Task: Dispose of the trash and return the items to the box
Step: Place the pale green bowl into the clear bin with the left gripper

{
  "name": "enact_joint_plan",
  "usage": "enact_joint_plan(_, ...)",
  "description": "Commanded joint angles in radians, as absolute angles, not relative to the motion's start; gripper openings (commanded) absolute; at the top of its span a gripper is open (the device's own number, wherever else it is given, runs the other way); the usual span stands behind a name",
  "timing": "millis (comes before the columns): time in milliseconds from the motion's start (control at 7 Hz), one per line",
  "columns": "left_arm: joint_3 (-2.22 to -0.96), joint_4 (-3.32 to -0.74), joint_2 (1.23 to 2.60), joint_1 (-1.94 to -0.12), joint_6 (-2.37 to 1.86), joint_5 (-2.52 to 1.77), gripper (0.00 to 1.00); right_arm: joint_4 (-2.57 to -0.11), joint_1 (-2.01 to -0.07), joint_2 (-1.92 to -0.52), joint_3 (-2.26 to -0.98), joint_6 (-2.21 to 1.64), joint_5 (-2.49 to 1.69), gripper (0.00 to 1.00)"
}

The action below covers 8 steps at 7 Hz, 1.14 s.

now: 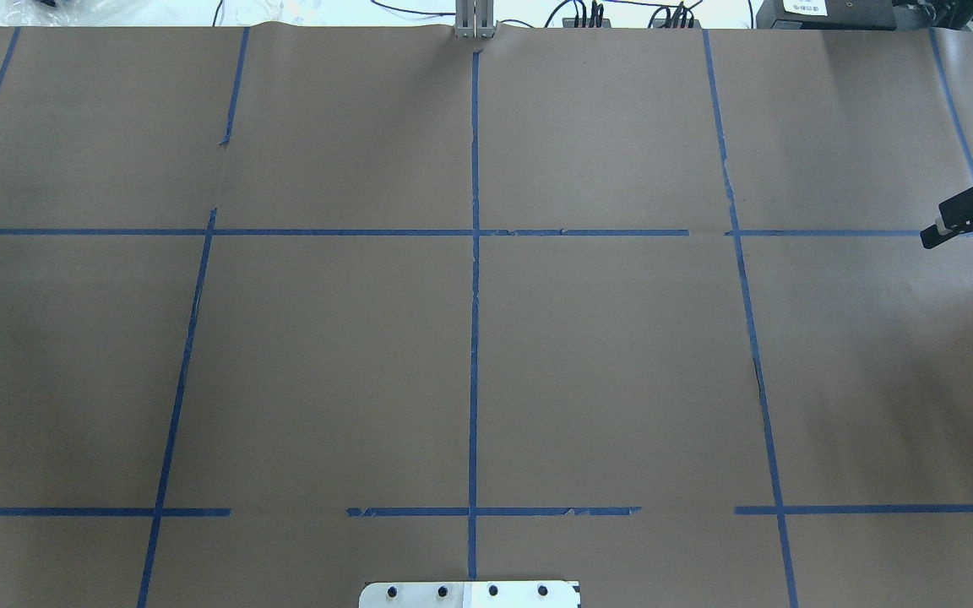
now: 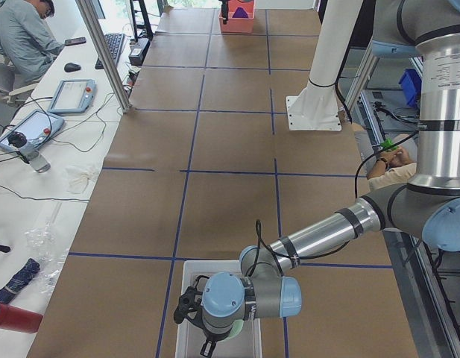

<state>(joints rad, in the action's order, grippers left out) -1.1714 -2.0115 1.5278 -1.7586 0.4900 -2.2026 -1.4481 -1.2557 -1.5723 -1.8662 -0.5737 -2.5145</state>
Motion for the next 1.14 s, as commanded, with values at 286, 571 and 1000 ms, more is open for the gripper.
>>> enact_joint_plan(286, -1.075, -2.120, 1.562, -1.758, 0.425, -2.174, 1.00, -1.447, -1.255, -1.574, -1.861, -0.574, -2.508, 1.00)
enact_joint_plan(571, -1.238, -2.070, 1.548, -1.756, 0.234, -2.279, 1.00, -1.447, -1.256, -1.578, -1.870, -0.575, -2.513, 1.00)
enact_joint_plan(1000, -1.560, -1.819, 1.554, -1.677, -0.014, -2.355, 1.00, -1.427, -1.255, -1.582, -1.870, -0.565, -2.418, 1.00)
